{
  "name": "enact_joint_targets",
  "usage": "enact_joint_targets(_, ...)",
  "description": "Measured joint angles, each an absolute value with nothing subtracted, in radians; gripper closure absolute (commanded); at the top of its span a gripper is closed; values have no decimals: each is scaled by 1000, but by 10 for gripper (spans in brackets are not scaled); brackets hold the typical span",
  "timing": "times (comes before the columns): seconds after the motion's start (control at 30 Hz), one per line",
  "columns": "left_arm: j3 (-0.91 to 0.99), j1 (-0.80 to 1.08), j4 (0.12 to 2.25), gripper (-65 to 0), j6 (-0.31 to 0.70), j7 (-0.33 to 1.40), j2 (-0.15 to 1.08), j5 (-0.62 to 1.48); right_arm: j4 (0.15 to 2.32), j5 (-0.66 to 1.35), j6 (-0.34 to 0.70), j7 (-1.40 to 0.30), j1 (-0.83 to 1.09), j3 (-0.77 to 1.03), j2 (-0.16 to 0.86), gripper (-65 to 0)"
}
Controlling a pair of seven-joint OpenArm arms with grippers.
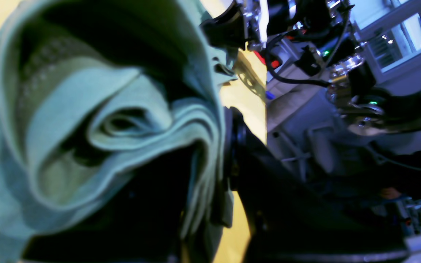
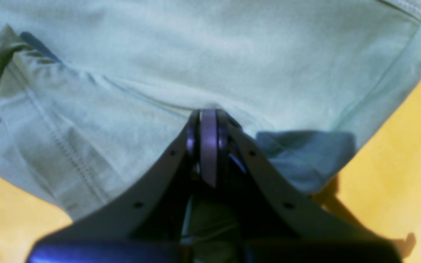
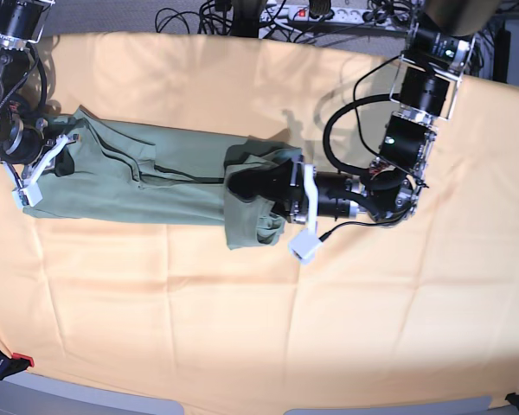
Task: Fold the T-shirt properly
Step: 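Lift the strip's end with the left gripper and fold it toward the right gripper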
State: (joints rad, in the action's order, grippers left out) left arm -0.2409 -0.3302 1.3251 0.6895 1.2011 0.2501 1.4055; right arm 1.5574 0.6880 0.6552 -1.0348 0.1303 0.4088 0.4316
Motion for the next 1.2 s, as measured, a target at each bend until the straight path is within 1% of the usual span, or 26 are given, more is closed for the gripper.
enact_joint_targets(0.1,-241,-329,1325,0,690,1170,237,1360,1557,688,659,-1035,130,409,432,0)
enact_joint_targets(0.17,-241,-330,1324,-3,690,1169,235,1364,1557,687,682,-1036,130,409,432,0)
enact_joint_targets(0.2,-241,-330,1324,-75,690,1170,233,1365,1557,688,693,-1039,130,409,432,0)
enact_joint_targets(0.27,-241,-329,1324,-265,690,1194,229,1396,1557,688,693,-1039,130,409,432,0)
enact_joint_targets(0.3,-247,-329,1324,-342,690,1209,230,1426,1557,688,693,-1039,130,409,432,-14)
enact_joint_targets(0.33,-255,-329,1324,-373,690,1219,230,1449,1557,688,693,-1039,130,409,432,-49)
enact_joint_targets(0.37,-265,-329,1324,-375,690,1224,230,1452,1557,688,693,-1039,130,409,432,-81)
enact_joint_targets(0.5,-294,-321,1324,-366,690,1228,229,1433,1557,689,689,-1039,130,409,432,-211)
enact_joint_targets(0.53,-294,-321,1324,-338,690,1224,230,1433,1557,691,682,-1031,130,409,432,-247)
enact_joint_targets(0.57,-294,-321,1324,-281,690,1211,230,1433,1557,691,678,-1028,130,409,432,-278)
enact_joint_targets(0.6,-293,-321,1324,-196,690,1190,230,1433,1558,691,677,-1012,129,408,431,-300)
enact_joint_targets(0.63,-287,-321,1324,-85,690,1166,230,1418,1559,688,677,-997,129,408,431,-310)
enact_joint_targets(0.67,-282,-321,1324,0,690,1139,230,1380,1559,688,673,-974,129,409,431,-317)
enact_joint_targets(0.8,-255,-321,1324,0,690,1063,229,1248,1588,667,673,-939,130,462,429,-317)
enact_joint_targets(0.93,-184,-321,1324,0,690,1045,229,1208,1625,686,674,-939,101,570,429,-318)
enact_joint_targets(0.97,-163,-321,1324,0,690,1047,233,1200,1627,707,674,-942,96,603,429,-325)
enact_joint_targets(1.03,-122,-321,1324,0,690,1046,247,1204,1629,733,655,-970,94,666,432,-386)
enact_joint_targets(1.07,-103,-321,1324,0,690,1048,255,1203,1629,733,620,-982,100,697,432,-416)
enact_joint_targets(1.13,-67,-321,1324,0,690,1045,275,1204,1610,739,572,-994,115,743,432,-435)
enact_joint_targets(1.2,-40,-321,1324,0,690,1047,298,1207,1571,752,551,-1018,130,773,432,-435)
